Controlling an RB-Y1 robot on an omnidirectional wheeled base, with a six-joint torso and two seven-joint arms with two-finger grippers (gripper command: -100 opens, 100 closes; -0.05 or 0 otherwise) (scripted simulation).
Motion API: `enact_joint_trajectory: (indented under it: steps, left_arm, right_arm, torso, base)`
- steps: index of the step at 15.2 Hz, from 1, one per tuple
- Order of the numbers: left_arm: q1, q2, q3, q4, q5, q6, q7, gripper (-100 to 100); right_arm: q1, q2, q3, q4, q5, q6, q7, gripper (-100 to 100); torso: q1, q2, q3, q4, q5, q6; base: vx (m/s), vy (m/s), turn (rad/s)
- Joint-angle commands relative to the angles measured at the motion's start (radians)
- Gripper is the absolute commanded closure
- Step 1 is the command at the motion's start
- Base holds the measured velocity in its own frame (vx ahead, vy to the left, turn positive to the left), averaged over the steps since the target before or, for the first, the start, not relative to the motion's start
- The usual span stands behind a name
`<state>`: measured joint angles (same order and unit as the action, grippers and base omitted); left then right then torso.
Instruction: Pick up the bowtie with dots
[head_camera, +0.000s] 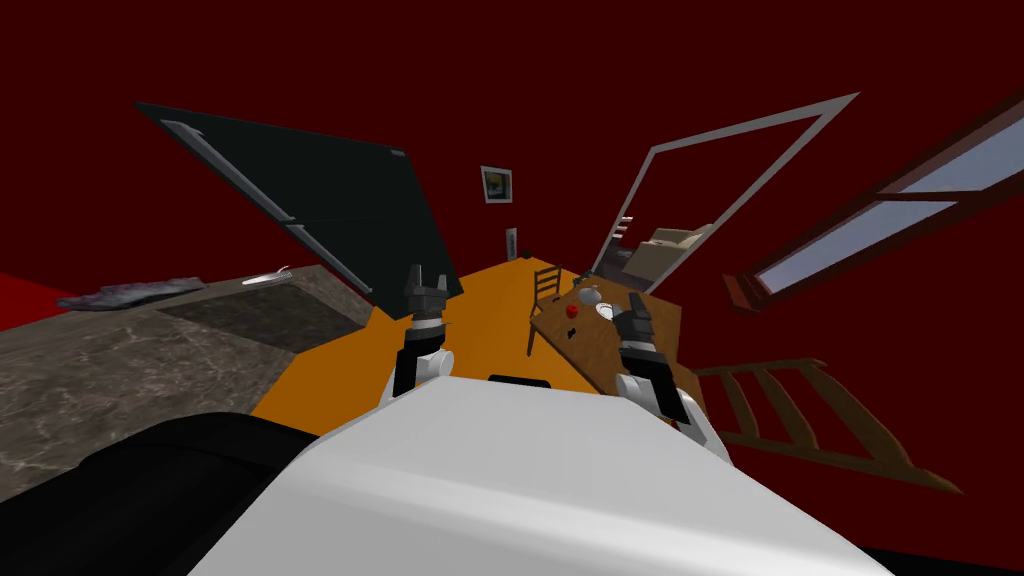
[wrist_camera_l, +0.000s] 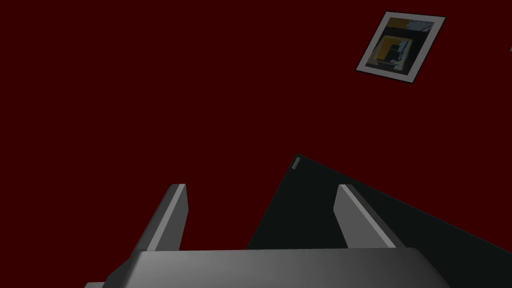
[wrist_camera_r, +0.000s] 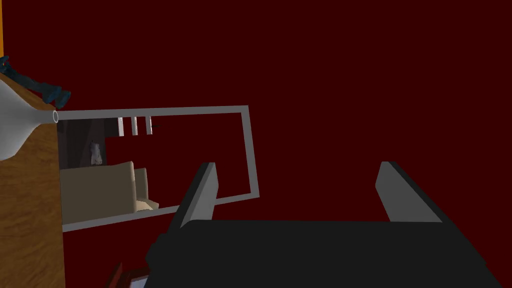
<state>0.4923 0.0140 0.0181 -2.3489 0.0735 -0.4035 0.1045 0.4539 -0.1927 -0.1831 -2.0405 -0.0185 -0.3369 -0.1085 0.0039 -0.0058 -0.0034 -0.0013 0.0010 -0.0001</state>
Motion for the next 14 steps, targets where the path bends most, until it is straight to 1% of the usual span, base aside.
enact_joint_trajectory:
  steps: [1,2,3,5,6,7,8,9,10,11,12,13,14]
  left_arm:
    - [0.000,0.000,0.000,0.000,0.000,0.000,0.000,0]
    - [0.000,0.000,0.000,0.000,0.000,0.000,0.000,0]
    - [0.000,0.000,0.000,0.000,0.000,0.000,0.000,0]
    - [0.000,0.000,0.000,0.000,0.000,0.000,0.000,0]
    - [0.000,0.000,0.000,0.000,0.000,0.000,0.000,0]
    - [0.000,0.000,0.000,0.000,0.000,0.000,0.000,0]
    - [0.000,0.000,0.000,0.000,0.000,0.000,0.000,0]
    - [0.000,0.000,0.000,0.000,0.000,0.000,0.000,0]
    - [0.000,0.000,0.000,0.000,0.000,0.000,0.000,0]
    - [0.000,0.000,0.000,0.000,0.000,0.000,0.000,0]
    - [0.000,0.000,0.000,0.000,0.000,0.000,0.000,0]
    - [0.000,0.000,0.000,0.000,0.000,0.000,0.000,0]
    - [0.000,0.000,0.000,0.000,0.000,0.000,0.000,0]
  right_arm:
    - [-0.006,-0.017,-0.039,0.041,-0.026,0.050,-0.041,-100]
    - [-0.006,-0.017,-0.039,0.041,-0.026,0.055,-0.041,-100]
    - [-0.008,-0.028,-0.072,0.072,-0.049,0.085,-0.076,-100]
    - [-0.008,-0.028,-0.072,0.072,-0.049,0.102,-0.076,-100]
    - [-0.010,-0.038,-0.107,0.105,-0.073,0.132,-0.113,-100]
    - [-0.010,-0.038,-0.107,0.105,-0.073,0.152,-0.113,-100]
    - [-0.010,-0.038,-0.107,0.105,-0.073,0.152,-0.113,-100]
    - [-0.012,-0.048,-0.144,0.139,-0.098,0.185,-0.152,-100]
    - [-0.012,-0.048,-0.144,0.139,-0.098,0.203,-0.152,-100]
    - [-0.015,-0.057,-0.181,0.170,-0.124,0.228,-0.187,-100]
    - [-0.015,-0.057,-0.181,0.174,-0.124,0.253,-0.192,-100]
    - [-0.015,-0.057,-0.181,0.174,-0.124,0.257,-0.192,-100]
    - [-0.017,-0.065,-0.220,0.210,-0.150,0.295,-0.232,-100]
  torso:
    - [0.000,0.000,0.000,0.000,0.000,0.000]
    - [0.000,0.000,0.000,0.000,0.000,0.000]
    - [0.000,0.000,0.000,0.000,0.000,0.000]
    - [0.001,-0.001,0.000,0.000,0.000,0.000]
    - [0.001,0.000,0.000,0.000,0.000,0.000]
    - [0.001,-0.001,0.000,0.000,0.000,0.000]
    - [0.000,-0.001,0.000,0.000,0.000,0.000]
    - [-0.001,0.000,0.000,0.000,0.000,0.000]
    - [0.000,0.000,0.000,0.000,0.000,0.000]
    - [0.000,-0.001,0.000,0.000,0.000,0.000]
    - [0.000,-0.002,-0.001,0.000,0.000,0.000]
    - [0.001,-0.003,-0.002,-0.001,0.000,0.000]
    - [0.001,-0.002,-0.001,0.000,0.000,0.000]
  base:
    - [0.073,0.058,0.071]
    - [0.081,0.057,0.071]
    - [0.089,0.070,0.095]
    - [0.078,0.064,0.044]
    - [0.085,0.057,0.077]
    - [0.087,0.050,0.078]
    - [0.063,0.033,0.021]
    - [0.084,0.052,0.067]
    - [0.093,0.058,0.076]
    - [0.126,0.063,0.093]
    - [0.127,0.067,0.078]
    - [0.079,0.055,0.031]
    - [0.084,0.065,0.082]
